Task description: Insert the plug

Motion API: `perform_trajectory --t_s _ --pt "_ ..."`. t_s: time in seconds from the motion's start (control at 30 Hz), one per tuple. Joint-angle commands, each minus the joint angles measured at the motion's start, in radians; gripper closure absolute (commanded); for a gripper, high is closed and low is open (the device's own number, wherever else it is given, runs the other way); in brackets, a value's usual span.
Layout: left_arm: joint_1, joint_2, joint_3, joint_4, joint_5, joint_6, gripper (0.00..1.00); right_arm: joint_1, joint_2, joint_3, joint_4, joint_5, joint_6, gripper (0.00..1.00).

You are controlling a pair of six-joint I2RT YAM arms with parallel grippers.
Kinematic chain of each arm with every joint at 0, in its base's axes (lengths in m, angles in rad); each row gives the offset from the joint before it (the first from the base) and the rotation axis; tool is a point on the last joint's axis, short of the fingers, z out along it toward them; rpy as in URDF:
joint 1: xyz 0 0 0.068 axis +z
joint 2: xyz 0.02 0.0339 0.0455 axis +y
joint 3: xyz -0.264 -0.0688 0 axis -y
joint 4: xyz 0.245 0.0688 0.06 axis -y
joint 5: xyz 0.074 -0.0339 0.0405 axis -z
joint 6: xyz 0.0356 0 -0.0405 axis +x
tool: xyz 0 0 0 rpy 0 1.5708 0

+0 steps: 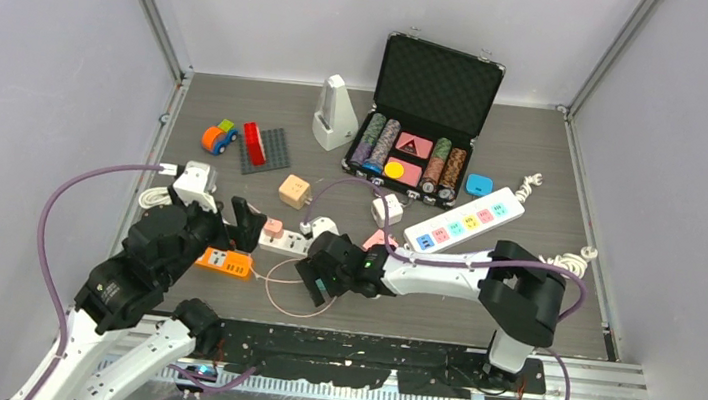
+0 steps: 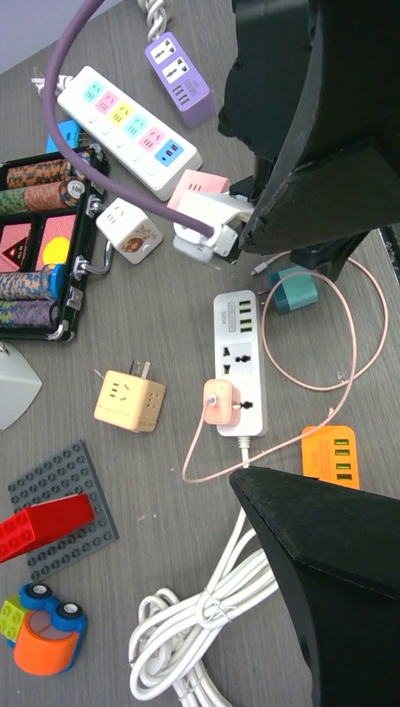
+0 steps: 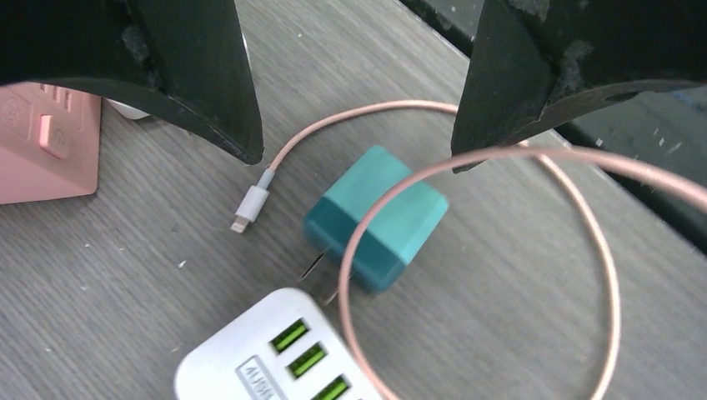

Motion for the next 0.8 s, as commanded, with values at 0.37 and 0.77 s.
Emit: perform_trajectory --t_s 0.37,0.77 --pt "-0.003 -0.001 0.001 0.047 -0.049 -0.012 0.01 0.011 0.110 0.095 0.082 0.194 0.204 0.18" --pt "-0.003 0.010 0.000 0.040 -0.068 -0.007 0.01 0.021 0.110 0.089 0.149 0.157 0.040 0.11"
